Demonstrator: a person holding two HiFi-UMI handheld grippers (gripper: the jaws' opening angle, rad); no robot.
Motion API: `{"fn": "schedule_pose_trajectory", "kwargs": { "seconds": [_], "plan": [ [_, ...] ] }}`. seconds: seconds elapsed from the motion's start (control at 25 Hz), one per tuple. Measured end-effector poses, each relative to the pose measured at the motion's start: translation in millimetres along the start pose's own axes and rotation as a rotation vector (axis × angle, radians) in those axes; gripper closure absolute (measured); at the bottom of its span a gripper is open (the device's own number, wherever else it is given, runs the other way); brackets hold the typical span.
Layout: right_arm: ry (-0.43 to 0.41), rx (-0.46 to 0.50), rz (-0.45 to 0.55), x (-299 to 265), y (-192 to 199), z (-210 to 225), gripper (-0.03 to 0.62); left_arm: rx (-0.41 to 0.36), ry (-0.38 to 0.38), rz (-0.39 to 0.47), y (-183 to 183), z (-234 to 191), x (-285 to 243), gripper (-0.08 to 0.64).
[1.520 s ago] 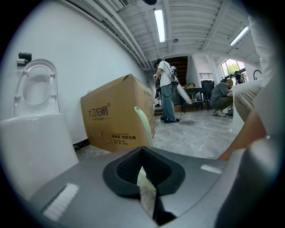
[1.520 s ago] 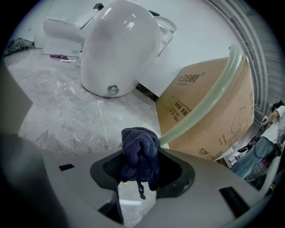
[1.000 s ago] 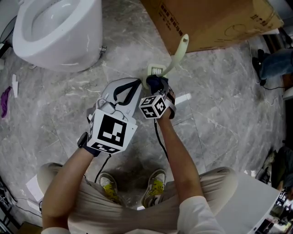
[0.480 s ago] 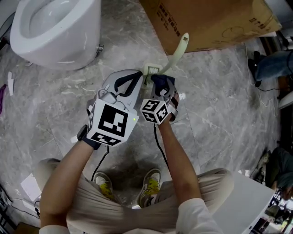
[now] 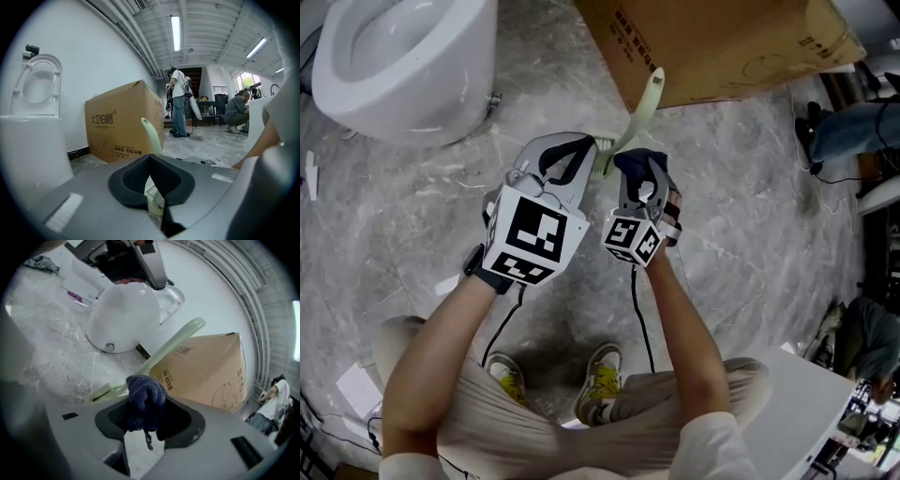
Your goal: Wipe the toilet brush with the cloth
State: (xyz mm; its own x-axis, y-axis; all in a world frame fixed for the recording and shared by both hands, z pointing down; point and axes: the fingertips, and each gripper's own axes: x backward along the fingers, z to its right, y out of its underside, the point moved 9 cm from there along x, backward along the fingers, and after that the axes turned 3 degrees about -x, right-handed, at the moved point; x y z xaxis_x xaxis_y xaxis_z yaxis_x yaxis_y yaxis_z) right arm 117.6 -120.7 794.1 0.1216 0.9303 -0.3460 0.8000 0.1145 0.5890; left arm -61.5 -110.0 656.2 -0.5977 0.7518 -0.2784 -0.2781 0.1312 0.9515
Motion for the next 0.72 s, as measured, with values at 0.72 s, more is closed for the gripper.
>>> {"fn": "schedule_pose_trajectory", "kwargs": {
  "seconds": [0.72],
  "plan": [
    [-0.224,-0.433,-0.119,90,-11,106,0.408,-0.087,0.009,0.054,-15,11,-7,0.558]
  ]
}}
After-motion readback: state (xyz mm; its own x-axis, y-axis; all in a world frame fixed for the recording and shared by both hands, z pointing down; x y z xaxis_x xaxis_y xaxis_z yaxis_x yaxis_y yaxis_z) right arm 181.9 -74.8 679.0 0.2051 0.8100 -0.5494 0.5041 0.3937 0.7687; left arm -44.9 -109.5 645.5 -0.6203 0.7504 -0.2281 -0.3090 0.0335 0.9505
